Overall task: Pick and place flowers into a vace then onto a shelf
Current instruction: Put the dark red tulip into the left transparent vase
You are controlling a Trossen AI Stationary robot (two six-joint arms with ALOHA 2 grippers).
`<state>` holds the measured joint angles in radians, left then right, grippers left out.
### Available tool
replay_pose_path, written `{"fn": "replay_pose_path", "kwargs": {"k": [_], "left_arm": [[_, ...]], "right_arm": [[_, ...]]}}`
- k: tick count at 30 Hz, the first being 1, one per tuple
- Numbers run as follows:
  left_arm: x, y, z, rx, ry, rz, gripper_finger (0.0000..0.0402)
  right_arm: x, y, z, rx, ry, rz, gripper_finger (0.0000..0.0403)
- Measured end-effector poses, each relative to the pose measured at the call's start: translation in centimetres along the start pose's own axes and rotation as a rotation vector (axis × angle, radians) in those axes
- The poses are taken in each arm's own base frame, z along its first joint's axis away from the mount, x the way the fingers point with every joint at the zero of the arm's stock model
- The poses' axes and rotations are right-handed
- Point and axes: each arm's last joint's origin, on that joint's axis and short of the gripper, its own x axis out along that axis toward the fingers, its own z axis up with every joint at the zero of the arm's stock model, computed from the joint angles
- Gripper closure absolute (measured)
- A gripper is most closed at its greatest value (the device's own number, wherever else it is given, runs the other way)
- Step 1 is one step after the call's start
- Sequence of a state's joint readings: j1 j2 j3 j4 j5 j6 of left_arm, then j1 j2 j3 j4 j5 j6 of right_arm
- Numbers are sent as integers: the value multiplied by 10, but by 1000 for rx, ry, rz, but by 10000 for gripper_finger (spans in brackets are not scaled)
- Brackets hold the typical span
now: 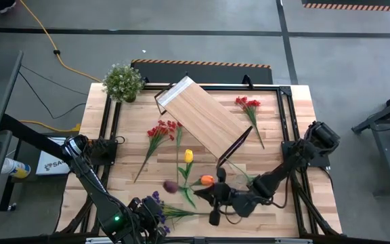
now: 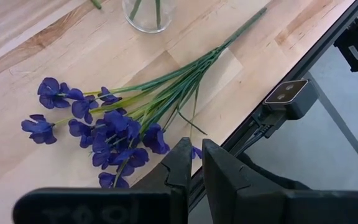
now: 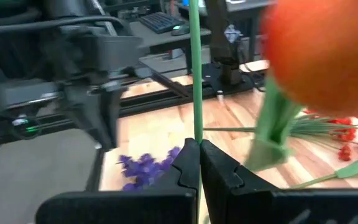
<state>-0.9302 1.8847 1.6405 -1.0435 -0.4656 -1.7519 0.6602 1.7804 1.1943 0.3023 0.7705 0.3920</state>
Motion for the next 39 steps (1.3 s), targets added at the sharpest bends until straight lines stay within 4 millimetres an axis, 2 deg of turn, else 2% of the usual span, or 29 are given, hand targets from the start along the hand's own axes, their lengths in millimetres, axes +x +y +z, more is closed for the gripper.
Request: {"fn": "replay_pose_path", "kwargs": {"k": [5,13,16,26,39], "left_arm": [[0,0,0,-4,0,1,328],[0,1,0,0,-1,6,328],[0,1,0,1,-1,6,328],[0,0,0,-2,0,4,328],[0,0,0,-2,3,6,328]], "right_arm": [[-12,11,-4,17,-4,6,403],[-35,23,-21,38,31,-52,403],[-37,25,-24,44,10,-89,403],[-15,34,-40,60,-82,-63,403],[3,25,-24,-51,-159,-15,403]]}}
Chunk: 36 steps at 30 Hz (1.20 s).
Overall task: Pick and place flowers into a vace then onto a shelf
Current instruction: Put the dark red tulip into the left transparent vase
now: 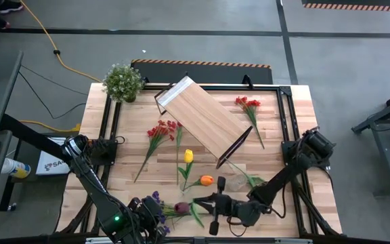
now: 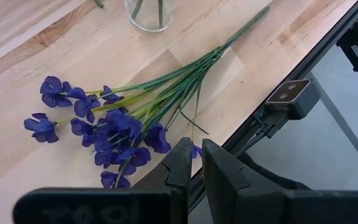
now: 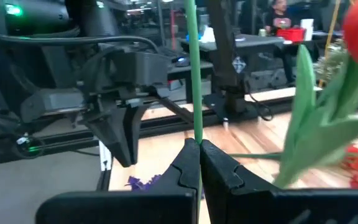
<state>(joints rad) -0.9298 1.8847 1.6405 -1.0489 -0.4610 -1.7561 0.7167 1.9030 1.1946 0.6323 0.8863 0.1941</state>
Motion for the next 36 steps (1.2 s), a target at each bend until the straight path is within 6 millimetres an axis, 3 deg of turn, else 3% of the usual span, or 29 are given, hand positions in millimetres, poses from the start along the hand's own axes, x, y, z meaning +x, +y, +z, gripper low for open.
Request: {"fn": "replay_pose_path", "kwargs": {"k": [10,17,36], "left_arm": [[0,0,0,-1,2,0,328],[0,0,0,-2,5,2,328],[0,3,0,7,1,28,328]], "right_arm": [[19,-14,8,-64,-32,42,403],[34,-23,-2,-81,-32,42,403],[45,-36,-2,-164,-16,-11,403]]}}
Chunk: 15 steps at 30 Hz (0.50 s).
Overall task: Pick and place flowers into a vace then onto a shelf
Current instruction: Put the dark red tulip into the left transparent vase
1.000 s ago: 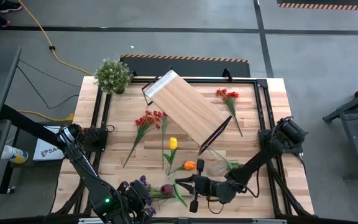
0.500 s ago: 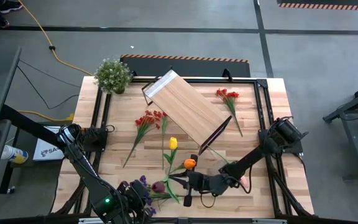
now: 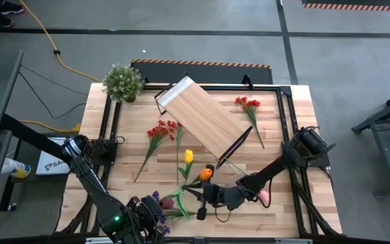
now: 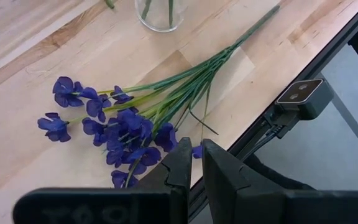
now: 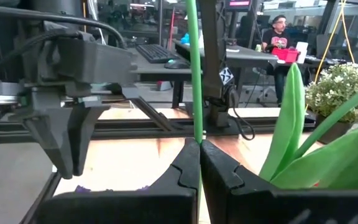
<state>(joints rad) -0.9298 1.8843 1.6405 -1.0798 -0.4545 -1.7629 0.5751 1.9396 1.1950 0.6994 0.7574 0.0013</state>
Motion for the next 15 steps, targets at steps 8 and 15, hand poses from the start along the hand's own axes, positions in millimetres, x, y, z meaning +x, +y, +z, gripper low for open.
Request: {"fn": "replay_pose_path", "kwargs": {"k": [8,15], "left_arm": [[0,0,0,-1,-7,-1,328],[0,0,1,-11,-10,-2,328]], "right_arm": [[0,0,-5,-16,44,-13,403],[0,-1,-6,-25,51,-21,403]]}}
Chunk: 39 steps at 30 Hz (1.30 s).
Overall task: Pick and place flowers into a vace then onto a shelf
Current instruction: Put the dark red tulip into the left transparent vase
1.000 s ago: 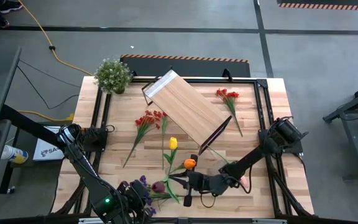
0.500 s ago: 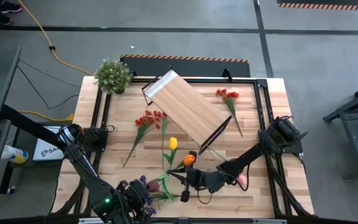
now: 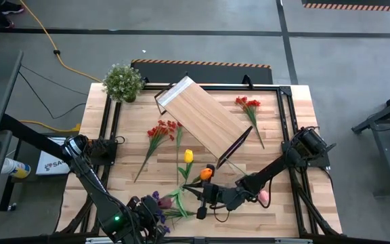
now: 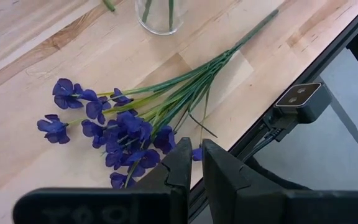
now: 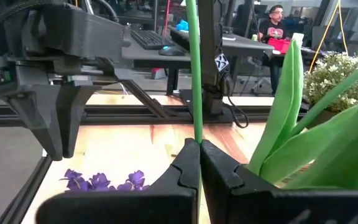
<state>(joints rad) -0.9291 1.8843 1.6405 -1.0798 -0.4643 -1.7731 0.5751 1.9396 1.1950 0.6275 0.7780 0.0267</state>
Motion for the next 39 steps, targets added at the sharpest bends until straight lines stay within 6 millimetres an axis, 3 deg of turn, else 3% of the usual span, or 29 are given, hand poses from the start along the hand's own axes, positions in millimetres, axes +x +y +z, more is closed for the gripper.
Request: {"fn": "replay_pose_path", "kwargs": {"k": [32,39], "left_arm": [[0,0,0,-12,-9,-2,328],[0,0,0,-4,-10,-2,328]], "right_arm": [[0,1,-8,66,74,50,402],[-1,2,-8,68,78,84,372]]}}
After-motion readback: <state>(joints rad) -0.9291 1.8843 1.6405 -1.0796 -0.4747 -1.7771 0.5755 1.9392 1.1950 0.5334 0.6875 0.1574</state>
